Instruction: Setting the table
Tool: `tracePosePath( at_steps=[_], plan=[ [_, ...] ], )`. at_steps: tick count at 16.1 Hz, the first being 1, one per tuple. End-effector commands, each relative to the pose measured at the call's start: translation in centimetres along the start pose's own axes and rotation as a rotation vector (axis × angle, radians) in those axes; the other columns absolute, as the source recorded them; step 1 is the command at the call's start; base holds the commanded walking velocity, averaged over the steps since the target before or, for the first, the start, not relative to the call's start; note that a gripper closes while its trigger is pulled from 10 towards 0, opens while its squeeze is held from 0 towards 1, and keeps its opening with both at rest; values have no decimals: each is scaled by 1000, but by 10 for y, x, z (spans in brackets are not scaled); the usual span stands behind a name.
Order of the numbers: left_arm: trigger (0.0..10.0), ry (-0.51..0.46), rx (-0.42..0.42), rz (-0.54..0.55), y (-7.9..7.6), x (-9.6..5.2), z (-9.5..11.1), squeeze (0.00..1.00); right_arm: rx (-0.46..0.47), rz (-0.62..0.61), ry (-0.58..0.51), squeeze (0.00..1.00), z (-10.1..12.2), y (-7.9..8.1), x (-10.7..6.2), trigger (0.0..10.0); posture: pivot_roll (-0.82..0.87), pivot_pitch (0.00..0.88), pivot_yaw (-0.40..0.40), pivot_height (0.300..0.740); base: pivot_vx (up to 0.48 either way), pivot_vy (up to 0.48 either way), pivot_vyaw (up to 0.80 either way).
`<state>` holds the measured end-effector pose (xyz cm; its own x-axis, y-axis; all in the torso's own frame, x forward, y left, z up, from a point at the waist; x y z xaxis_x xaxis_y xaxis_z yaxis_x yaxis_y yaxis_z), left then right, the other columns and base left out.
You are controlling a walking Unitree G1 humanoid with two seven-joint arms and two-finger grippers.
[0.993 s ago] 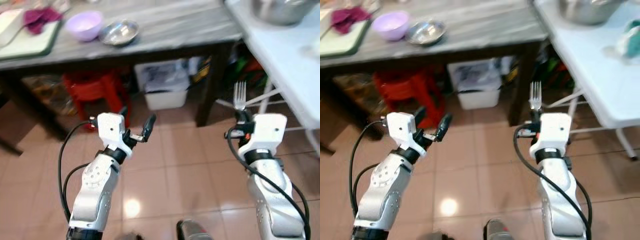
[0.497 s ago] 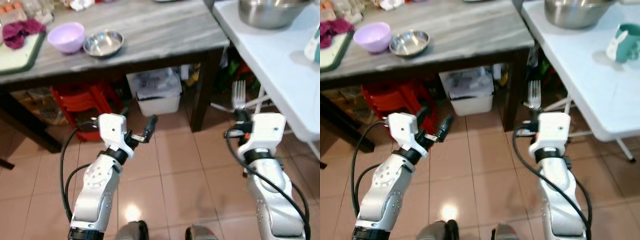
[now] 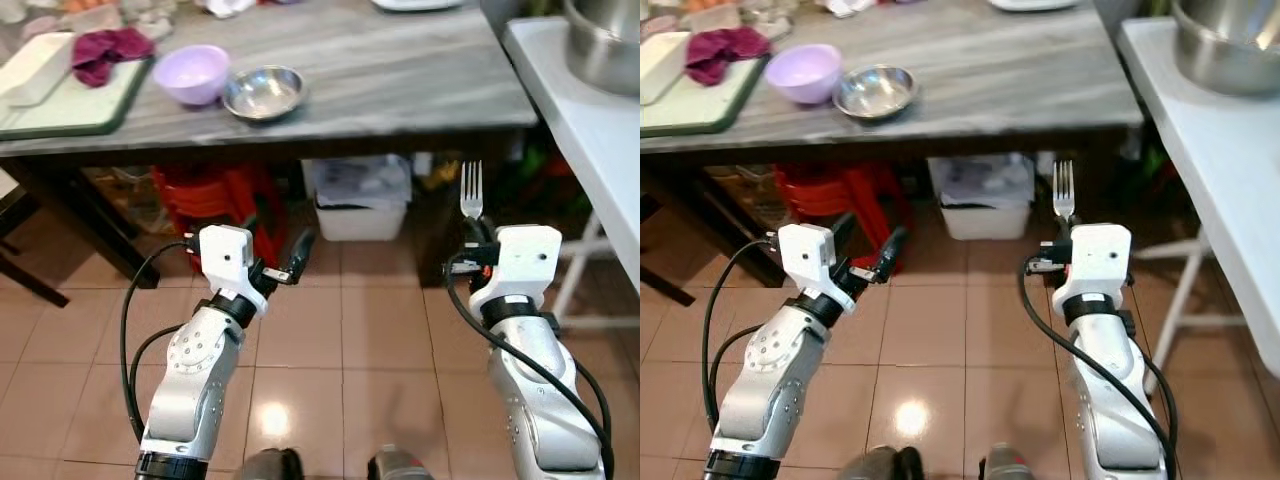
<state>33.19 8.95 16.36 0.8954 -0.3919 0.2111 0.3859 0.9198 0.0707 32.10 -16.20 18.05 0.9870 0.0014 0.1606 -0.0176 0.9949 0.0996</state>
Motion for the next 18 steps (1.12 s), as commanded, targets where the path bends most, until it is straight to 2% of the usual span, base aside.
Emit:
tracePosePath(
  at_steps=[1, 18],
  plan=[
    [10000, 17, 12, 23, 10, -6, -3, 0, 20, 19, -17, 0, 4, 8, -1, 10000, -169, 226, 66, 740, 319, 0, 0],
    [10000, 14, 2, 7, 5, -4, -2, 0, 45, 4, -13, 0, 2, 6, 2, 10000, -171, 226, 64, 740, 330, 0, 0]
  ],
)
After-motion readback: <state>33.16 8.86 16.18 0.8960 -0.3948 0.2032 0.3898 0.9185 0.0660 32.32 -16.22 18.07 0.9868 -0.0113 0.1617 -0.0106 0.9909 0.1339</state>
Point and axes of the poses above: a point about 5 cm out from each wrist's last joint towards the gripper, its own x axis pointing out of the wrist towards the gripper, its own z axis along the axis of the wrist's last joint, y = z × x, the point moved 5 cm from there along x, pointing out of the wrist towards the gripper, and after that the axes turned 11 degrees about x, right-handed, at the moved point
